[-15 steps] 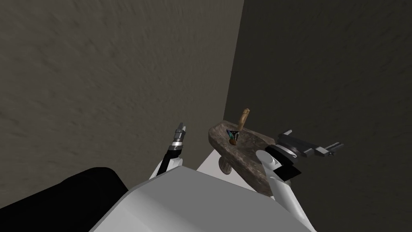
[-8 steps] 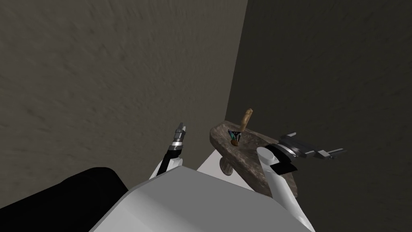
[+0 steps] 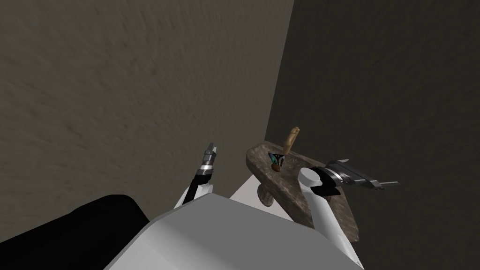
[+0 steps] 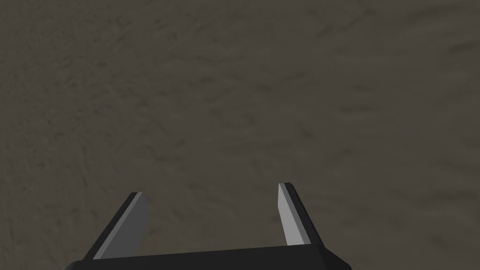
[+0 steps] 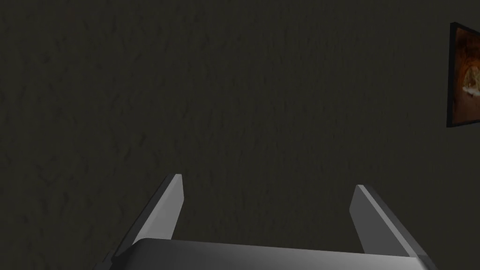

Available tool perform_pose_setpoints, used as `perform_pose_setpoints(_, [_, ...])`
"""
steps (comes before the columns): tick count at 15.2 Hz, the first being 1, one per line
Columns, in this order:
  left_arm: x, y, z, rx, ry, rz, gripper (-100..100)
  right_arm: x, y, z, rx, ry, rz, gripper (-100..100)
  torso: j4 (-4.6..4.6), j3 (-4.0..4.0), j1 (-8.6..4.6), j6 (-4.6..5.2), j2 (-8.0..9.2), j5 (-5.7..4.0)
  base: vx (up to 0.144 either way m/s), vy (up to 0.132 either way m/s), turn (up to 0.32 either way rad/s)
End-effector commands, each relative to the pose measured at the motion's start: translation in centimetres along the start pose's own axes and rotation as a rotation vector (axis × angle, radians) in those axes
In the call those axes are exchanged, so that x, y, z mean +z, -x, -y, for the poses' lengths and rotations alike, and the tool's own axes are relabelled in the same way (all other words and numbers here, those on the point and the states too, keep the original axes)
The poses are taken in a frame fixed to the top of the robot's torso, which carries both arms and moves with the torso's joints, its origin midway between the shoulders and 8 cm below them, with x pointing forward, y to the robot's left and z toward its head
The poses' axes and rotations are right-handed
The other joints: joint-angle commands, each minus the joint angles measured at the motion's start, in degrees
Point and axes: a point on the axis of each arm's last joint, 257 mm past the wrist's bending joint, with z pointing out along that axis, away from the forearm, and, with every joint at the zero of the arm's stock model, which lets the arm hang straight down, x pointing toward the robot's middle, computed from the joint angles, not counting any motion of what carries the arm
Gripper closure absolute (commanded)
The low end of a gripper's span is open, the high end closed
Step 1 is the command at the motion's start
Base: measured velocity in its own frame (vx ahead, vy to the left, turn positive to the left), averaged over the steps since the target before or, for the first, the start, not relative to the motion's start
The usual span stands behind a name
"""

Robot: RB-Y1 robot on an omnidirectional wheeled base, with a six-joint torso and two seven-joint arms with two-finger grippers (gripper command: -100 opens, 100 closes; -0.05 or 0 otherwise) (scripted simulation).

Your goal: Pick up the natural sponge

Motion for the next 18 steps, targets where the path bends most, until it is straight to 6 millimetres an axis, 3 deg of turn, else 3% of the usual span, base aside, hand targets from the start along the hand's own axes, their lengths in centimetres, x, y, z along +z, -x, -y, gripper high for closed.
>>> perform_pose_setpoints(1, [0.0, 0.0, 0.0, 0.000, 0.000, 0.000, 0, 0.3, 1.5, -0.4, 0.030, 0.038, 0.056, -100, 0.00, 0.00, 0.00, 0.00, 0.00, 0.00, -0.001, 0.001, 0.157])
perform_pose_setpoints(8, [0.0, -0.1, 0.0, -0.001, 0.000, -0.001, 0, 0.3, 5.9, -0.8, 0.118, 0.144, 0.226, -100, 0.01, 0.02, 0.16, -0.02, 0.03, 0.03, 0.000, 0.001, 0.073])
perform_pose_setpoints(18, [0.0, -0.1, 0.0, -0.002, 0.000, -0.002, 0, -1.8, 12.1, -0.5, 0.216, 0.250, 0.465, -100, 0.01, 0.00, 0.29, -0.10, -0.02, 0.06, 0.002, -0.001, 0.087])
